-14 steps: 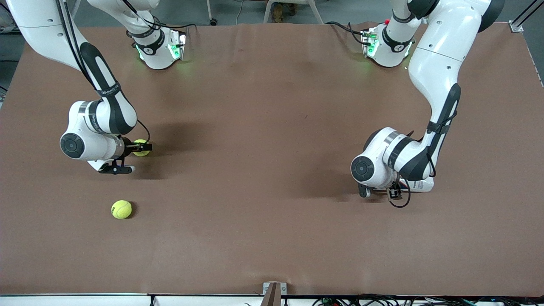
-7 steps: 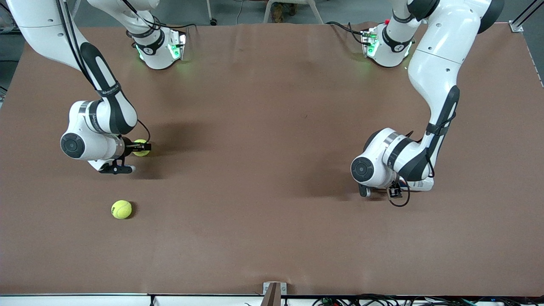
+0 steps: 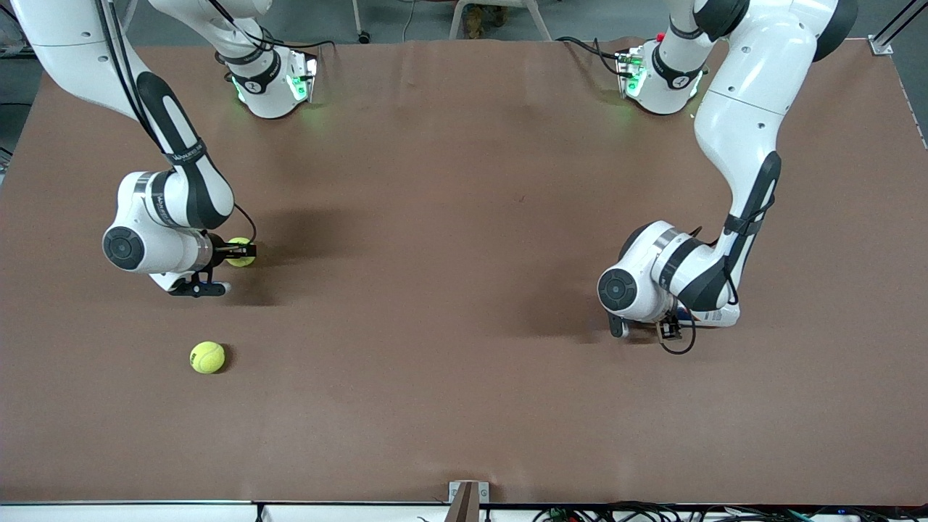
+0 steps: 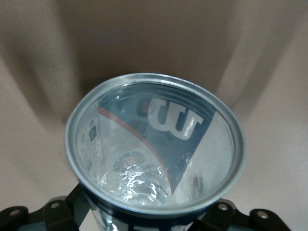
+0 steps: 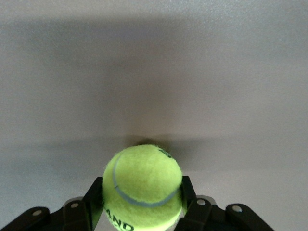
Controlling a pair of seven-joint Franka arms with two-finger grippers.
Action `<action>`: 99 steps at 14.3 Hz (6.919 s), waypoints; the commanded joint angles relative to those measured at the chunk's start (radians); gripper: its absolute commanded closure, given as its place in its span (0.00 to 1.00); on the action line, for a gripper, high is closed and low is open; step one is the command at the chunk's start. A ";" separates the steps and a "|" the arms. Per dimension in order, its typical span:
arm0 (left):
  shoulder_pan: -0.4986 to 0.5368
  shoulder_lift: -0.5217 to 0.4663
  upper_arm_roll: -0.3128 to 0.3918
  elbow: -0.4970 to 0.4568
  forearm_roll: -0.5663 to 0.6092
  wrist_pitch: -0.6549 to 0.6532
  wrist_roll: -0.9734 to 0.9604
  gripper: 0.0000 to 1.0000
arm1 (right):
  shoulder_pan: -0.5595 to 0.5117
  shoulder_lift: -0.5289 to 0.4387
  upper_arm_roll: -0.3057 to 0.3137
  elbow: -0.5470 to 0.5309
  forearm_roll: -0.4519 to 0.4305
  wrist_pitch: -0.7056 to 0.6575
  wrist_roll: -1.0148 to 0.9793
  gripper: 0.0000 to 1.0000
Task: Insert tennis ball vertically with right arm
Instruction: 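Lift the can upright with the left gripper while the right gripper lifts the ball, then move the held ball with the right gripper above the can's open rim, then open the right gripper to drop the ball into the can, then move the right gripper to the second tennis ball and grasp it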
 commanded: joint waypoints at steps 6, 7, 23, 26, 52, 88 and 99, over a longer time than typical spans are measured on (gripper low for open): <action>0.002 0.008 -0.002 0.002 0.019 0.030 -0.010 0.38 | -0.007 -0.026 0.001 0.102 0.005 -0.179 0.006 0.51; 0.002 0.008 -0.003 0.003 0.014 0.032 -0.010 0.38 | -0.007 -0.026 0.001 0.102 0.005 -0.178 0.008 0.51; 0.007 -0.019 -0.287 0.205 -0.949 0.249 0.250 0.37 | -0.015 -0.079 0.001 0.125 0.007 -0.211 0.002 0.53; -0.002 -0.012 -0.310 0.193 -1.128 0.438 0.461 0.37 | -0.030 -0.083 0.003 0.224 0.008 -0.305 0.002 0.53; -0.083 0.096 -0.278 0.088 -2.146 0.618 1.341 0.35 | 0.447 -0.006 0.012 0.627 0.458 -0.183 0.442 0.57; -0.150 0.094 -0.212 0.090 -2.146 0.644 1.330 0.26 | 0.482 0.089 -0.058 0.693 0.305 -0.201 0.609 0.00; -0.150 0.094 -0.212 0.090 -2.147 0.644 1.329 0.22 | 0.269 0.160 -0.066 0.688 0.010 -0.186 0.358 0.00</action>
